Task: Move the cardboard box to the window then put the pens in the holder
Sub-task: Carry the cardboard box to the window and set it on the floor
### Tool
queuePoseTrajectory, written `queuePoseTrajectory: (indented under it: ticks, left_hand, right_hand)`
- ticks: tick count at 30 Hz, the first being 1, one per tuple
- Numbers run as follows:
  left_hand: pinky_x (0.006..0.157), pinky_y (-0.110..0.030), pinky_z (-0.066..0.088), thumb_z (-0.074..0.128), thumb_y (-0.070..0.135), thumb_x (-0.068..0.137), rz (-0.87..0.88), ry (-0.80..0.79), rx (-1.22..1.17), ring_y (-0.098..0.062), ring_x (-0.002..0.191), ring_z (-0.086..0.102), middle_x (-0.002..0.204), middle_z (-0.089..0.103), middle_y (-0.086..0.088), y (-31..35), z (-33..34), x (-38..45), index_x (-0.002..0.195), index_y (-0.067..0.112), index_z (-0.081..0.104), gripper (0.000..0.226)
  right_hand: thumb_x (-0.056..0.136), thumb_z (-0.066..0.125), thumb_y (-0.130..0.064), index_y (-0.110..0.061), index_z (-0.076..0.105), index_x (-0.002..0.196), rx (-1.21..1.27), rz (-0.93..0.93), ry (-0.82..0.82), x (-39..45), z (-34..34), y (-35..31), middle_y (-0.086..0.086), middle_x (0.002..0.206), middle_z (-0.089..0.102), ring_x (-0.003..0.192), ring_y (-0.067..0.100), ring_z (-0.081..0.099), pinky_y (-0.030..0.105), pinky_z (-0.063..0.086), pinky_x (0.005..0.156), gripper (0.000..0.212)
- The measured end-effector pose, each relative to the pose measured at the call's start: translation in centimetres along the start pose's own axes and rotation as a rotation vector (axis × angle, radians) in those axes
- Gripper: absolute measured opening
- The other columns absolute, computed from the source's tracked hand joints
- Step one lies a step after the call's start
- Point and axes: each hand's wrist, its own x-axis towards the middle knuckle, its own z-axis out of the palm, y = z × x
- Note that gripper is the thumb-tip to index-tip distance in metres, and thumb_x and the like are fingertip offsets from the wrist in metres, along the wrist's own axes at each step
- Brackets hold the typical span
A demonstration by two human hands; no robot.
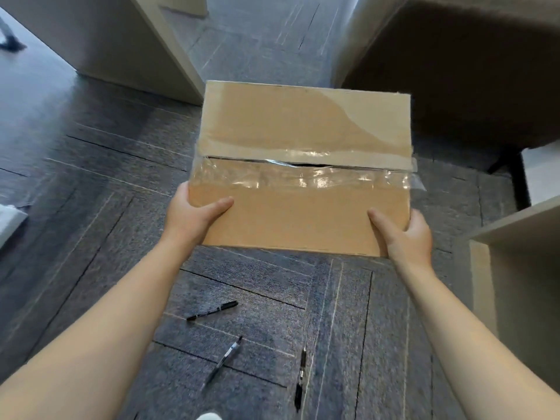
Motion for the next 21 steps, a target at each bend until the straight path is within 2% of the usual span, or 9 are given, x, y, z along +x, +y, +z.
queuePoseTrajectory:
  ticks: [2, 4, 6, 8, 10, 13, 15, 16, 21]
  left_hand:
    - [0.069, -0.026, 0.048, 0.070, 0.015, 0.069, 0.039, 0.015, -0.016, -0.009, 0.080, 0.054, 0.102, 0.054, -0.003, 6.0, -2.3, -2.7, 0.112, 0.010, 0.045, 0.050]
    - [0.062, -0.018, 0.041, 0.070, 0.016, 0.070, 0.073, 0.030, -0.021, -0.005, 0.078, 0.051, 0.102, 0.052, -0.002, 11.8, -4.7, -5.2, 0.116, 0.007, 0.044, 0.053]
    - [0.067, -0.021, 0.043, 0.070, 0.017, 0.069, 0.101, 0.051, -0.020, -0.009, 0.082, 0.053, 0.103, 0.052, -0.001, 17.2, -7.3, -7.2, 0.116, 0.009, 0.044, 0.054]
    - [0.079, -0.033, 0.047, 0.072, 0.020, 0.067, 0.113, 0.068, -0.028, -0.019, 0.094, 0.055, 0.106, 0.054, -0.003, 22.0, -9.8, -8.8, 0.116, 0.011, 0.045, 0.056]
    - [0.084, -0.040, 0.047, 0.074, 0.023, 0.065, 0.127, 0.073, -0.038, -0.023, 0.099, 0.055, 0.109, 0.055, -0.004, 26.2, -12.0, -10.0, 0.115, 0.014, 0.045, 0.058]
    - [0.080, -0.035, 0.047, 0.075, 0.026, 0.064, 0.171, 0.085, -0.060, -0.015, 0.091, 0.056, 0.106, 0.057, -0.001, 31.3, -14.6, -11.3, 0.112, 0.019, 0.047, 0.056]
    - [0.074, -0.027, 0.045, 0.073, 0.023, 0.066, 0.215, 0.093, -0.081, -0.009, 0.087, 0.055, 0.098, 0.056, 0.005, 34.1, -16.1, -11.8, 0.112, 0.019, 0.047, 0.053]
    - [0.072, -0.024, 0.043, 0.073, 0.023, 0.066, 0.233, 0.099, -0.090, -0.011, 0.088, 0.055, 0.095, 0.056, 0.008, 35.2, -16.7, -11.9, 0.112, 0.019, 0.047, 0.053]
    - [0.082, -0.036, 0.048, 0.075, 0.039, 0.047, 0.280, 0.093, -0.140, -0.018, 0.094, 0.059, 0.102, 0.061, 0.001, 40.5, -19.3, -11.9, 0.100, 0.027, 0.051, 0.059]
  right_hand:
    - [0.074, 0.066, -0.029, -0.009, 0.049, 0.110, 0.001, -0.032, -0.004, -2.1, -2.6, -6.2, 0.003, 0.100, 0.055, 0.089, 0.020, 0.053, 0.031, 0.041, 0.075, 0.044]
    - [0.074, 0.066, -0.028, -0.010, 0.049, 0.109, 0.005, -0.061, -0.005, -4.0, -5.2, -12.1, 0.002, 0.098, 0.055, 0.089, 0.019, 0.053, 0.031, 0.039, 0.074, 0.043]
    - [0.074, 0.066, -0.029, -0.014, 0.048, 0.106, 0.026, -0.078, -0.009, -5.7, -7.3, -17.8, -0.003, 0.092, 0.057, 0.087, 0.016, 0.053, 0.030, 0.039, 0.072, 0.039]
    - [0.074, 0.065, -0.029, -0.015, 0.047, 0.104, 0.044, -0.095, -0.014, -7.3, -9.2, -22.8, -0.008, 0.087, 0.055, 0.085, 0.014, 0.053, 0.027, 0.040, 0.071, 0.038]
    - [0.074, 0.065, -0.030, -0.014, 0.046, 0.108, 0.053, -0.112, -0.023, -8.5, -10.7, -27.4, -0.007, 0.090, 0.053, 0.083, 0.010, 0.052, 0.027, 0.041, 0.073, 0.042]
    - [0.074, 0.065, -0.031, -0.017, 0.043, 0.103, 0.051, -0.155, -0.034, -9.5, -12.2, -33.1, -0.013, 0.086, 0.049, 0.079, 0.002, 0.048, 0.022, 0.041, 0.067, 0.040]
    - [0.073, 0.066, -0.031, -0.019, 0.041, 0.100, 0.044, -0.190, -0.028, -10.1, -12.8, -36.1, -0.015, 0.085, 0.047, 0.079, 0.001, 0.047, 0.020, 0.040, 0.066, 0.039]
    - [0.072, 0.067, -0.031, -0.020, 0.040, 0.100, 0.043, -0.207, -0.021, -10.3, -12.9, -37.5, -0.015, 0.085, 0.047, 0.080, 0.001, 0.047, 0.020, 0.040, 0.066, 0.040]
    - [0.072, 0.067, -0.029, -0.019, 0.042, 0.101, 0.086, -0.270, 0.024, -10.5, -13.3, -42.9, -0.015, 0.086, 0.048, 0.080, -0.001, 0.048, 0.019, 0.039, 0.064, 0.040]
